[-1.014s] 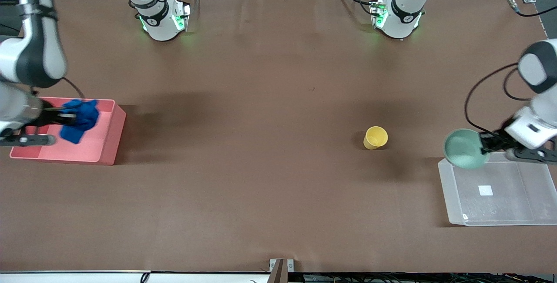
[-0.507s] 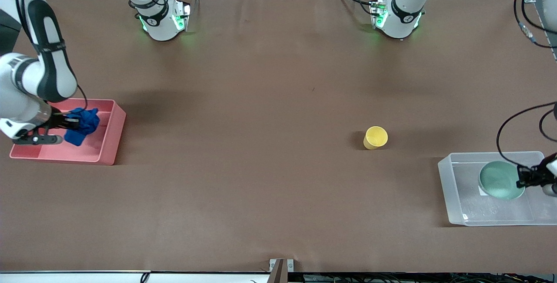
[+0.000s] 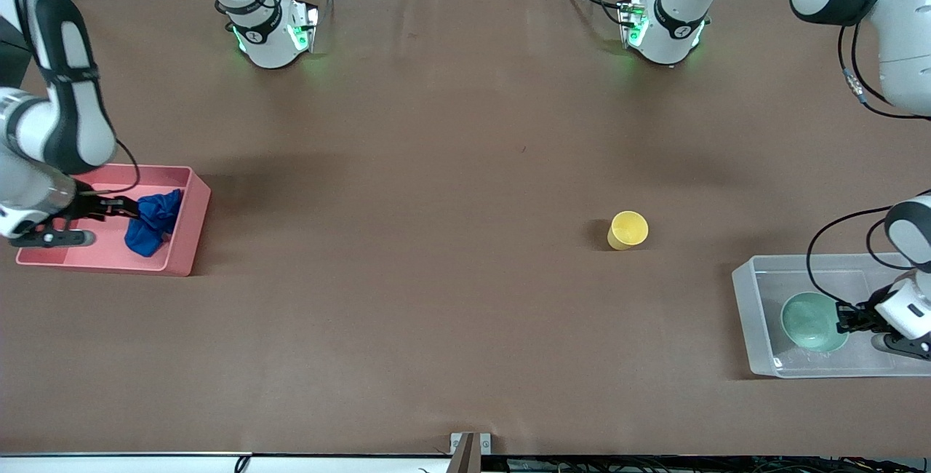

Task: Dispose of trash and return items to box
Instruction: 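Release the cloth in the pink bin while the left gripper releases the bowl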

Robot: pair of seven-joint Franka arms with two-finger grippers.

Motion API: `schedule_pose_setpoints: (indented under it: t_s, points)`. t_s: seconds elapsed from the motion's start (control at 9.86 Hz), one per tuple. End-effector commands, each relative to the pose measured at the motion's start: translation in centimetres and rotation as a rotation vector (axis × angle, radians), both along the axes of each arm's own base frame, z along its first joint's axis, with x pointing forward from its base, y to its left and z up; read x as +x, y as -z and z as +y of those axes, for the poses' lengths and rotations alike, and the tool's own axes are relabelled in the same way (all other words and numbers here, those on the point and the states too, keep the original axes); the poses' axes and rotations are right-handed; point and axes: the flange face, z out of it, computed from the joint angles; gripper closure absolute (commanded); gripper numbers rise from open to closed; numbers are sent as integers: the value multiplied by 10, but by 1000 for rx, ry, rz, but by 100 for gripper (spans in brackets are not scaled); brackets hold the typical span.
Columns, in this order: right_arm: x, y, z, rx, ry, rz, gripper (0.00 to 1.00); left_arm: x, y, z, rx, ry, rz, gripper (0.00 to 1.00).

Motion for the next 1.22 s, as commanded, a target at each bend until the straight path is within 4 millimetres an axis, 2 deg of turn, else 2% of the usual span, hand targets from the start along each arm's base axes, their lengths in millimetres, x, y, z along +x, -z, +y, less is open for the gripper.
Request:
schedule_pose_setpoints:
  t_s: [0.0,0.1,0.2,0.3,0.41,0.61,0.71,0.81,1.01,1.12]
  points:
    - [11,-129,70,39,170,-63,0,2,17,0,0,-40,5,92]
    - [9,-171,102,44,218,-83,0,-3,18,4,-8,-69,14,83]
    - [6,-212,119,45,257,-95,0,-6,19,0,-13,-78,26,69]
    - [3,-250,124,45,259,-93,0,-5,-2,0,-3,-79,10,54]
    - [-3,-281,122,44,252,-90,0,-7,-28,-1,3,-73,17,47]
    - [-17,-333,116,26,263,-104,0,-15,-95,-21,-4,-46,56,43]
    - [-17,-339,117,29,260,-106,0,-26,-120,-52,-15,-20,93,35]
    - [-21,-324,114,33,256,-54,0,-41,-133,-83,-18,-21,116,30]
    - [-23,-319,121,24,236,-82,0,-75,-134,-152,-21,-43,179,28]
    - [-25,-319,126,19,226,-80,0,-90,-127,-185,-34,-49,213,28]
